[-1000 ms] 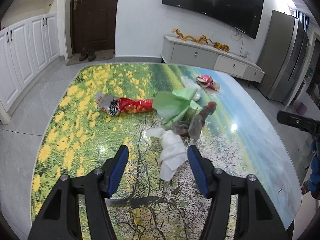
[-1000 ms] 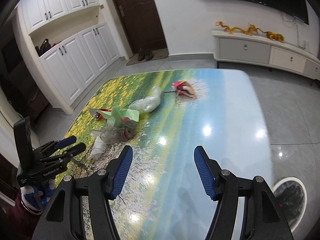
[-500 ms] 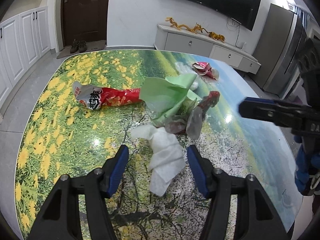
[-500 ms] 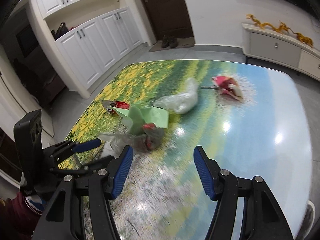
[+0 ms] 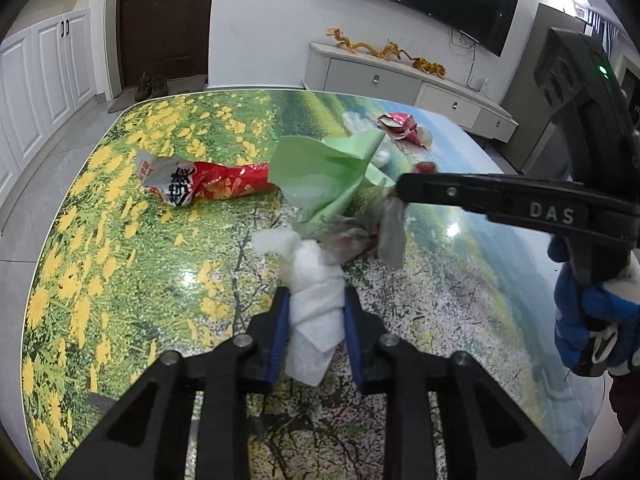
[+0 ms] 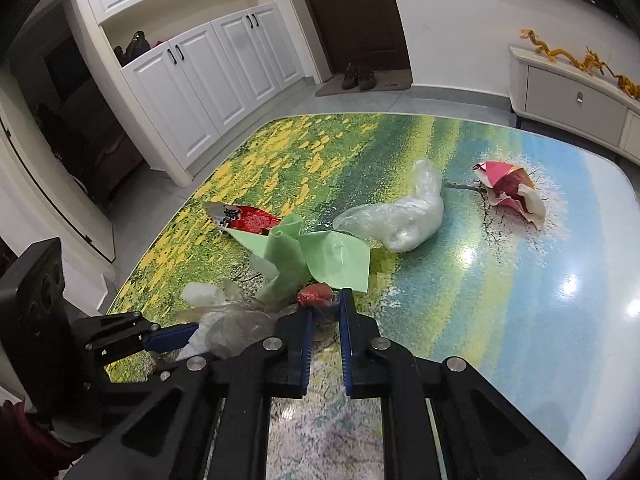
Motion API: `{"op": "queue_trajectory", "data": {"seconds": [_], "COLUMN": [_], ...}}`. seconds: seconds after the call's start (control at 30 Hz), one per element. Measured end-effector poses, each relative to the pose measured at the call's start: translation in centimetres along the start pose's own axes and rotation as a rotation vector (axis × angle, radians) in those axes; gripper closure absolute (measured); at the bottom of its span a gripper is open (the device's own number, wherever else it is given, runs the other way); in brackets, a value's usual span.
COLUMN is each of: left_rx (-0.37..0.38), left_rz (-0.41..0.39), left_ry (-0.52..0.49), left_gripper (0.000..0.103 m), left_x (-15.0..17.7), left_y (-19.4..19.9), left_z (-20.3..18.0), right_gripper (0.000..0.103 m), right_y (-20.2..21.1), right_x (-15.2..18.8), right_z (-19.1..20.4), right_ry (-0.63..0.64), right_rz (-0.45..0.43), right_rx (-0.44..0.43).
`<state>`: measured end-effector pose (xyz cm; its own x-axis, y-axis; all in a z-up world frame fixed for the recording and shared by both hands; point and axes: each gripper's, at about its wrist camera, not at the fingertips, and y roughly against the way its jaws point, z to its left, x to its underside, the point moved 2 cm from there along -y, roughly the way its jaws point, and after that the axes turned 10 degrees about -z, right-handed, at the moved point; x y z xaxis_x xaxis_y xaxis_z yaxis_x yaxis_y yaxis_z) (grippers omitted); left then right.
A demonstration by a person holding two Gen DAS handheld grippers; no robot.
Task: Collect trash
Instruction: 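Grasp the white tissue with the left gripper while the right grasps the clear plastic bag, then carry both items to the bin and open both grippers over it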
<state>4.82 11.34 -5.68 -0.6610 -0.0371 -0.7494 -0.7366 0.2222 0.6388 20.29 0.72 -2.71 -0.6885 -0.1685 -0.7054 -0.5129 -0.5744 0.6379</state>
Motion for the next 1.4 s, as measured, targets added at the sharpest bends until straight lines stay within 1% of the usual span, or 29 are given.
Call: {"op": "queue_trajectory", "data": {"seconds": [0.13,0.37,0.53,0.67,0.77,0.83,0.87,0.97,1.03,1.07,1.13,1.2,1.23,1.27,1.4], "left_rx": [-0.016,0.001,0.036,0.086,0.154,0.206,0.220,0.281,0.315,0.338,0.367,0.399,0.408,0.429,0.477], "left_rz": [-0.021,-0.061,-0.082,-0.088,-0.071,-0.055,-0.051,-0.035,-0.019,-0.005,0.015,0.045,0.056,0.079,0.140], "left_ry": [0.001,-0.013,-0.070,-0.114,-0.147,-0.190,-0.206,-0.283,-0.314,-0.337,-0.373,-0.414,-0.426,-0.441,-0.469], "left_gripper": [0.081,0.084,0.085,0.085,0.086,0.086,0.086,0.086,0.086,0.085,0.085,0.085,0.085,0.085,0.085], "left_x": [0.0,-0.6,-1.0,-1.4,-1.8,-2.1,-2.1,-2.6,-2.6,-2.7,-2.7,-2.6,-2.5,-2.4,-1.9], "left_y": [1.2,3.5,4.8,5.2,4.7,4.1,3.9,2.8,1.9,1.2,0.2,-1.3,-1.8,-2.8,-5.8], "left_z": [0.0,-1.5,-5.1,-9.1,-12.6,-15.9,-17.0,-22.3,-25.0,-27.1,-30.0,-33.6,-34.8,-36.8,-42.0], "right_gripper": [0.092,0.092,0.092,0.092,0.092,0.092,0.092,0.092,0.092,0.092,0.091,0.090,0.090,0.090,0.090], "right_y": [2.3,8.4,14.1,19.1,23.1,25.1,26.3,29.7,31.4,32.0,33.4,34.1,34.4,34.5,34.4], "right_x": [0.6,2.5,4.5,6.4,8.4,9.7,10.4,13.2,15.0,15.6,17.7,19.2,20.3,20.8,23.3], "right_z": [-0.1,-1.8,-4.5,-7.5,-10.4,-12.1,-13.2,-16.7,-19.0,-19.8,-22.3,-23.9,-25.2,-25.9,-29.3], "right_ry": [0.004,-0.033,-0.094,-0.149,-0.205,-0.243,-0.264,-0.337,-0.389,-0.407,-0.468,-0.508,-0.541,-0.557,-0.636], "right_rz": [-0.022,-0.082,-0.147,-0.199,-0.240,-0.260,-0.269,-0.297,-0.306,-0.308,-0.310,-0.308,-0.304,-0.301,-0.272], "right_rx": [0.007,0.059,0.128,0.206,0.281,0.326,0.356,0.454,0.511,0.530,0.585,0.617,0.635,0.643,0.672]}}
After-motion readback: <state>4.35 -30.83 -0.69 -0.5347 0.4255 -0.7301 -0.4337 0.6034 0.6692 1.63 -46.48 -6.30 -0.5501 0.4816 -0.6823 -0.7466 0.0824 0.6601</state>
